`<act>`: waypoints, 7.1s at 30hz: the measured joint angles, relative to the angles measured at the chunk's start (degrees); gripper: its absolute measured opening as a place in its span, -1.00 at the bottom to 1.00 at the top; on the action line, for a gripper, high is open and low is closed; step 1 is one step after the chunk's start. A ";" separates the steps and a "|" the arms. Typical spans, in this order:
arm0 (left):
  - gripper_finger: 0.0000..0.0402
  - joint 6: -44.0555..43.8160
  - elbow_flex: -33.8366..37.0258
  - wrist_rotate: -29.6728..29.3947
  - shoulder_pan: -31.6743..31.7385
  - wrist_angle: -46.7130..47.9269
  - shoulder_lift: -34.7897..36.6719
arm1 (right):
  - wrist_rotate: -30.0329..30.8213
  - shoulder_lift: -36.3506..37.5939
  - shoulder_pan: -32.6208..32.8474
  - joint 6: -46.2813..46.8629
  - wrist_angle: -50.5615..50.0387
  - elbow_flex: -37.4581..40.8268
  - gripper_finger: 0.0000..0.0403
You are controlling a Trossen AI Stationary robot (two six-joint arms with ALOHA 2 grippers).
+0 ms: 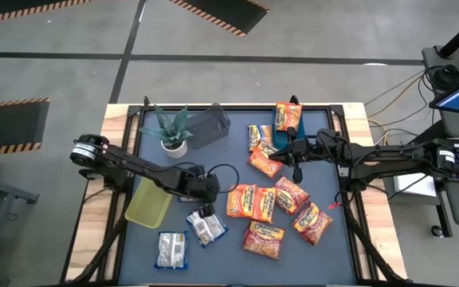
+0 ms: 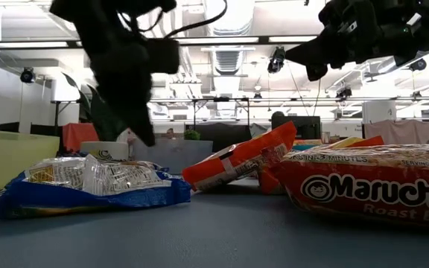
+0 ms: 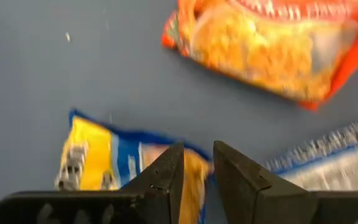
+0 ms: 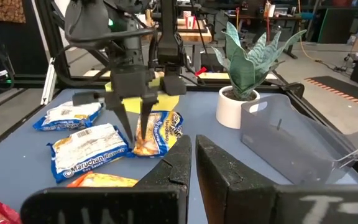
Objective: Sort Maruchan noodles
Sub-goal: Put the blue noodle pack into the yellow bin
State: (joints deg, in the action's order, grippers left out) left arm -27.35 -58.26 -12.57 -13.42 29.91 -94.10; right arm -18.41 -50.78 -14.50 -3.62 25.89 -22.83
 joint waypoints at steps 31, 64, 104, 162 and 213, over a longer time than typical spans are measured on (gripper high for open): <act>-0.65 5.15 10.23 -3.37 0.49 -26.99 2.01 | 0.02 0.00 0.00 0.09 -1.56 0.06 -0.94; 0.48 -33.71 5.90 -7.78 1.17 10.78 9.21 | 0.02 0.00 0.00 0.22 -1.73 0.06 -0.94; -0.43 -36.29 14.73 -10.94 1.08 -7.17 5.44 | 0.04 0.00 0.00 0.20 -1.64 0.13 -0.94; -0.81 -12.25 1.66 -12.39 -4.45 -2.98 8.31 | 0.46 0.00 -0.04 0.02 -2.91 1.64 -0.94; 0.08 -41.98 8.10 -19.38 -4.49 2.97 3.96 | 0.44 0.00 -0.04 1.49 -1.87 1.64 -0.94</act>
State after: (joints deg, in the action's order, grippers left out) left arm -69.33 -50.16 -31.95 -17.91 32.88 -90.14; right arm -17.97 -50.78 -14.55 -2.13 24.02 -21.19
